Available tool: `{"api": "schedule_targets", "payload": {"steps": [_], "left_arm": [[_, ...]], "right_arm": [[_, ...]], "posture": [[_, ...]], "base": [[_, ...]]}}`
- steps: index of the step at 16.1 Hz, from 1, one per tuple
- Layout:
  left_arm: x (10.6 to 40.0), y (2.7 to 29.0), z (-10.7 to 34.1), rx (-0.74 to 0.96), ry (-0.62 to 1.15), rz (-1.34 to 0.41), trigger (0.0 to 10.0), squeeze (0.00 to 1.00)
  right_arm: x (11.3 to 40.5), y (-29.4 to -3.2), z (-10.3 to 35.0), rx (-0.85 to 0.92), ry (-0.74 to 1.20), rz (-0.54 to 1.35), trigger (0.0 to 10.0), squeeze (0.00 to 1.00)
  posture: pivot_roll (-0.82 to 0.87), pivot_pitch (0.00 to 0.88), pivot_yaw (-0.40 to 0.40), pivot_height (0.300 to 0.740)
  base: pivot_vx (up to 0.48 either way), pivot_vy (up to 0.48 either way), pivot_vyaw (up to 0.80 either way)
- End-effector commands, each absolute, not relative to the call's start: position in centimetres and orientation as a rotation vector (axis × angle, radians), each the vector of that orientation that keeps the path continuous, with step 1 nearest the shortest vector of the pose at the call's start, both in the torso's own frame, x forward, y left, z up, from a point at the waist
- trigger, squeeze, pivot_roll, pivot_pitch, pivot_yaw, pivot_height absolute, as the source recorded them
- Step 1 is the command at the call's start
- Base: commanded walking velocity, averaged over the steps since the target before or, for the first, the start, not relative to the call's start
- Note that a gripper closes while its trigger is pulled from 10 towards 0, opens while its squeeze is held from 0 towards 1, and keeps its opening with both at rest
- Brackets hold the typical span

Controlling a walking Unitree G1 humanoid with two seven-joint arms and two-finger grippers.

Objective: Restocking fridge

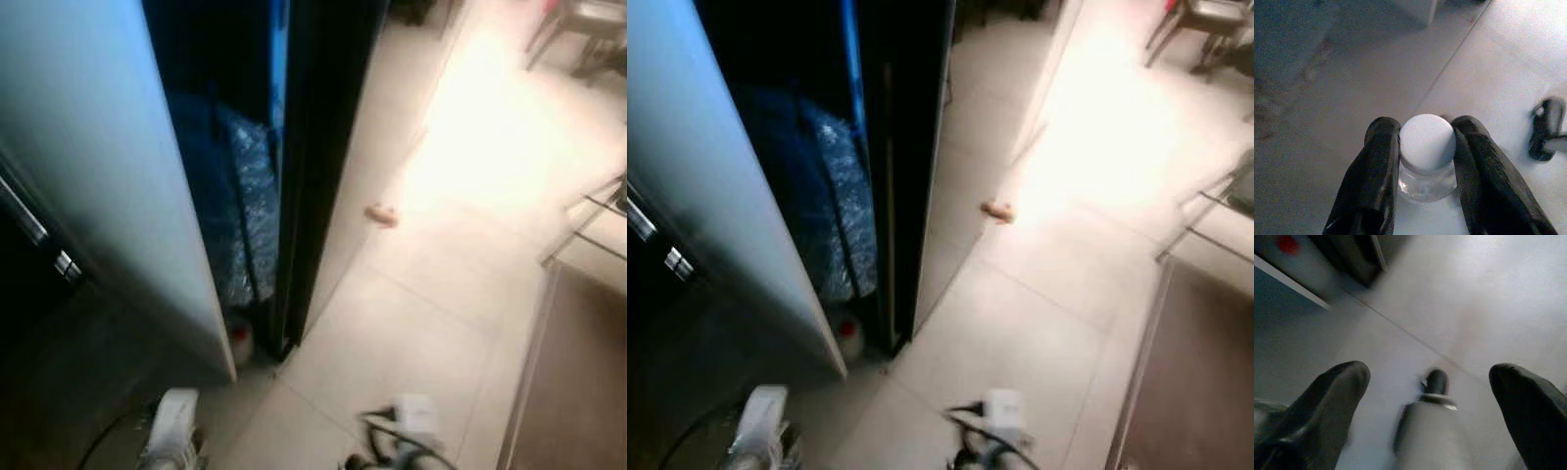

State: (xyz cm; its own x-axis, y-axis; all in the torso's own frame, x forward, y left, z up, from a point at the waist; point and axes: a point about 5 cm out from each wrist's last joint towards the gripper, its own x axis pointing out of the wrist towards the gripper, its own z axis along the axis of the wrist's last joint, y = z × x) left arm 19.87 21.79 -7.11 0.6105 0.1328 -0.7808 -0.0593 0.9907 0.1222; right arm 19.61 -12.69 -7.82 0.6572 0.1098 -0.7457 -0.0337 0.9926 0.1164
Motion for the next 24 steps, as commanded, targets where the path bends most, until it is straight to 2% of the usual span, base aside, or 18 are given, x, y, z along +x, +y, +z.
{"api": "schedule_targets", "payload": {"steps": [1,4,9,13,24], "left_arm": [[20.5,20.79,-6.97,0.086,0.895,0.078,10.0,0.0],[20.32,21.57,-6.9,0.09,0.895,0.084,10.0,0.0],[20.25,21.65,-6.92,0.098,0.898,0.079,10.0,0.0],[20.25,21.72,-6.9,0.104,0.897,0.076,10.0,0.0],[20.11,21.54,-6.99,0.105,0.898,0.052,10.0,0.0]], "right_arm": [[18.52,-14.34,-8.42,0.084,0.89,0.033,10.0,0.0],[18.55,-14.35,-8.4,0.077,0.887,0.036,10.0,0.0],[18.51,-14.34,-8.42,0.075,0.888,0.035,10.0,0.0],[18.52,-14.27,-8.42,0.073,0.888,0.038,10.0,0.0],[18.56,-14.41,-8.28,0.062,0.848,0.007,10.0,0.0]], "posture": [[-0.05,0.188,-0.065,0.74],[-0.05,0.187,-0.065,0.74],[-0.05,0.186,-0.064,0.74],[-0.05,0.176,-0.062,0.74],[-0.06,0.16,-0.059,0.74]], "base": [[0.0,0.48,-0.56],[0.0,0.389,-0.19],[0.0,0.0,0.0],[0.0,0.37,0.0],[0.0,0.0,0.0]]}}
